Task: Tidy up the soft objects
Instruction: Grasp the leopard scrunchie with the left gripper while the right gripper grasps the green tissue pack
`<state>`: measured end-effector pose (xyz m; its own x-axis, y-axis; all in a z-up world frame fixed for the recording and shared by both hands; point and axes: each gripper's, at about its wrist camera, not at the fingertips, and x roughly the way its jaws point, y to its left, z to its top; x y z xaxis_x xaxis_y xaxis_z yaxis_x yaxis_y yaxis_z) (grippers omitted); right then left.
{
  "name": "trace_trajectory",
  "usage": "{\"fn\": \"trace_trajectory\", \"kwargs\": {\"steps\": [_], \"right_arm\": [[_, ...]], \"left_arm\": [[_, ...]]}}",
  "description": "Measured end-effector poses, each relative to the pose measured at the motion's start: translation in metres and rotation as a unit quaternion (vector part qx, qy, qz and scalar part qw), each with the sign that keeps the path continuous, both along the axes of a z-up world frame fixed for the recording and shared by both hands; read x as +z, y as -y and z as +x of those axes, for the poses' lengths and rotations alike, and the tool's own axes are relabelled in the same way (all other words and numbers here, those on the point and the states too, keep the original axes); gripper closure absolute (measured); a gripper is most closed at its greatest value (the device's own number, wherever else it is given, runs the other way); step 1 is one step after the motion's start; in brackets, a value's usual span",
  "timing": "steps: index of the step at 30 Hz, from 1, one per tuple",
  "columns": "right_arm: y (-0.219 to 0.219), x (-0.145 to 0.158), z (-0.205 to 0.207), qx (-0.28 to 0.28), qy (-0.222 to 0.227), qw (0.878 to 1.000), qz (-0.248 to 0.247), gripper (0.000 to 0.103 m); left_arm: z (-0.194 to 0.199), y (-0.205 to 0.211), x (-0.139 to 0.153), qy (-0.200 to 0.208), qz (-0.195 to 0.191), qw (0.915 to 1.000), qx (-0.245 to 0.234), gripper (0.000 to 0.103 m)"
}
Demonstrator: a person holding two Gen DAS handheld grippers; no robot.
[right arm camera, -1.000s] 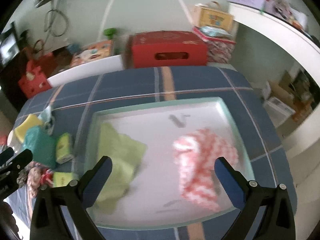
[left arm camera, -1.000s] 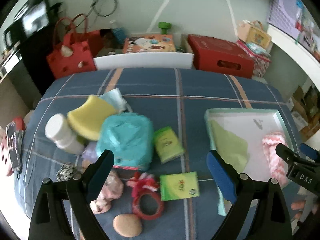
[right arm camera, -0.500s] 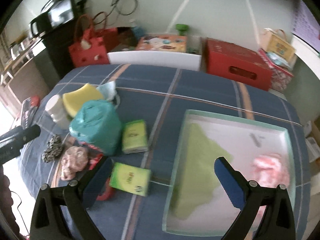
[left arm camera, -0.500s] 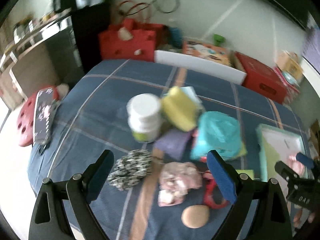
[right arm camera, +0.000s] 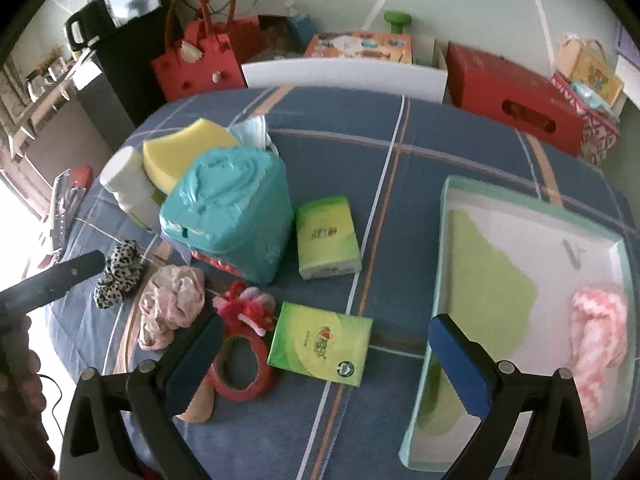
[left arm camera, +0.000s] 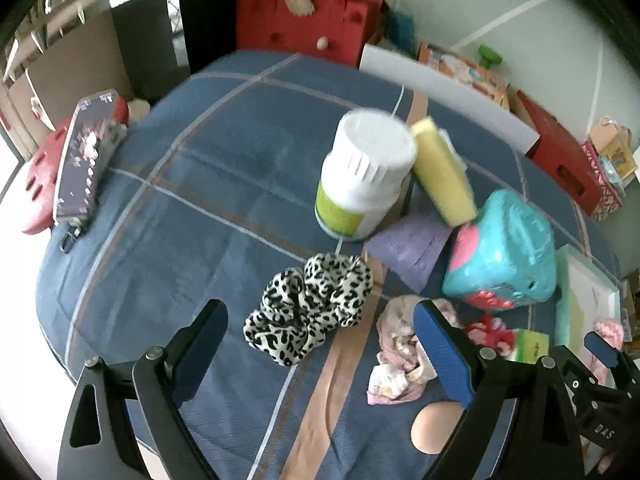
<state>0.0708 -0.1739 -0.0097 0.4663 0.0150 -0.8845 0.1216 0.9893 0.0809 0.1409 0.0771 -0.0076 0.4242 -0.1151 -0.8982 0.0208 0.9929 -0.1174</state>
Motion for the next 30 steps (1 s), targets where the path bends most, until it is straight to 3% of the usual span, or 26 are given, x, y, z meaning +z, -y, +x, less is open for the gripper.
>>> {"fn": "trace_trajectory", "kwargs": {"steps": [7, 16, 19, 22, 30], "right_arm": [[-0.002, -0.022, -0.001, 0.007, -0.031, 0.999, -0.031, 0.000], [-0.013, -0.034, 0.001, 0.019, -0.045, 0.995, -0.083, 0.000], [-0.016, -0.035, 0.000, 0.023, -0.045, 0.995, -0.083, 0.007], [-0.019, -0.036, 0.000, 0.022, -0.047, 0.995, -0.085, 0.010], [-0.017, -0.042, 0.008, 0.018, -0.052, 0.996, -0.066, 0.014]], "left_arm": [[0.010, -0.001, -0.024, -0.034, -0.010, 0.9993, 0.007, 0.009], [0.022, 0.000, -0.044, -0.047, 0.013, 0.9987, 0.013, 0.009], [0.026, 0.000, -0.047, -0.050, 0.006, 0.9987, 0.011, 0.010], [0.032, 0.002, -0.050, -0.050, 0.003, 0.9987, 0.007, 0.021], [0.042, 0.005, -0.060, -0.047, -0.005, 0.9989, -0.005, 0.040]]}}
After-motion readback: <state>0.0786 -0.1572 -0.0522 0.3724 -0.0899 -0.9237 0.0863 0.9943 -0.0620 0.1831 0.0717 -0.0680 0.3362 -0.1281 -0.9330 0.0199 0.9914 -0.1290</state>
